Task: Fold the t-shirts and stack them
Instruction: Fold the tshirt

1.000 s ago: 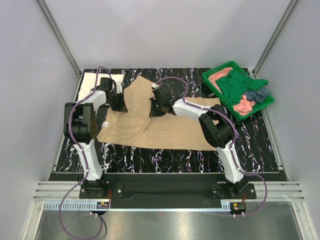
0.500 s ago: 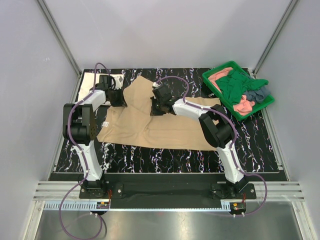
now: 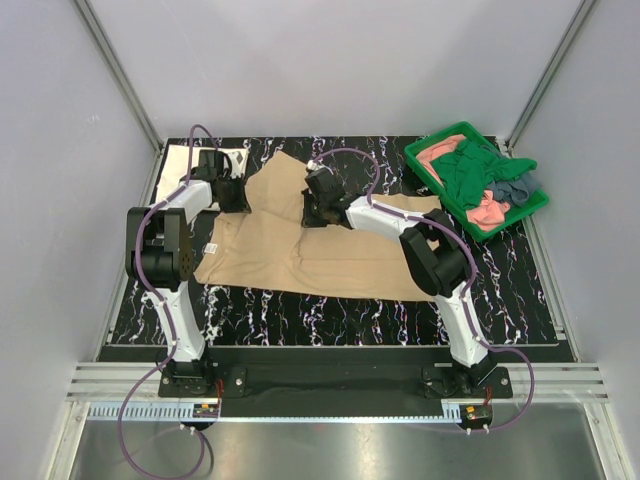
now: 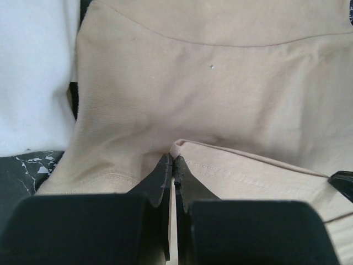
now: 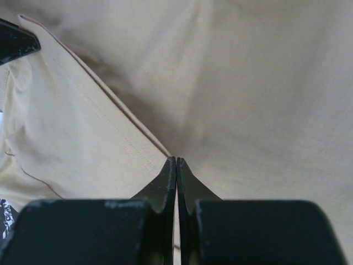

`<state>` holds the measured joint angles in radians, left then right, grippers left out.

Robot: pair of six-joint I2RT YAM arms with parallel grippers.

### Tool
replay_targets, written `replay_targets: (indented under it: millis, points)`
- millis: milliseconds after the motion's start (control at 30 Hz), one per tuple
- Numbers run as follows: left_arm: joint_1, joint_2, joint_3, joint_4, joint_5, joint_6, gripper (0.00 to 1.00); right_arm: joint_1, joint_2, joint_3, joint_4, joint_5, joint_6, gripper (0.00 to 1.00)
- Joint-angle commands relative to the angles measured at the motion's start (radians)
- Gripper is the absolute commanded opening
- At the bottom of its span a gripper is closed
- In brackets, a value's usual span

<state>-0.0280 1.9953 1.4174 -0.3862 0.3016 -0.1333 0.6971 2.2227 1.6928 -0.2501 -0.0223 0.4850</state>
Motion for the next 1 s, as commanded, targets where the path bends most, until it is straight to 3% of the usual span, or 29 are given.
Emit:
replay_targets:
  millis: [0,133,300,567,600,767,833,967]
  points:
    - [-0.004,-0.033,0.009,0.056,-0.048,-0.011,0.00,-0.005,-0.072,0.007,0.040,0.067,0.003,0.06]
    - [-0.003,-0.018,0.015,0.056,-0.048,-0.015,0.00,-0.004,-0.071,-0.001,0.043,0.067,0.004,0.21]
    - [-0.003,-0.001,0.023,0.052,-0.044,-0.022,0.00,-0.004,-0.087,-0.016,0.035,0.059,0.017,0.31]
    - [-0.004,0.040,0.071,-0.009,-0.058,-0.034,0.08,0.001,-0.080,-0.021,0.061,-0.118,0.055,0.16]
    - [-0.004,0.049,0.089,-0.023,-0.058,-0.034,0.16,0.001,-0.075,-0.018,0.064,-0.132,0.059,0.16]
    - [-0.004,0.042,0.086,-0.045,-0.096,-0.029,0.22,0.005,-0.028,-0.010,0.081,-0.203,0.079,0.18]
    - [-0.004,0.011,0.084,-0.055,-0.183,-0.046,0.30,0.007,-0.014,-0.012,0.072,-0.185,0.084,0.19]
    - [-0.004,-0.033,0.117,-0.159,-0.298,-0.080,0.34,0.001,0.032,0.024,0.002,-0.119,0.076,0.20]
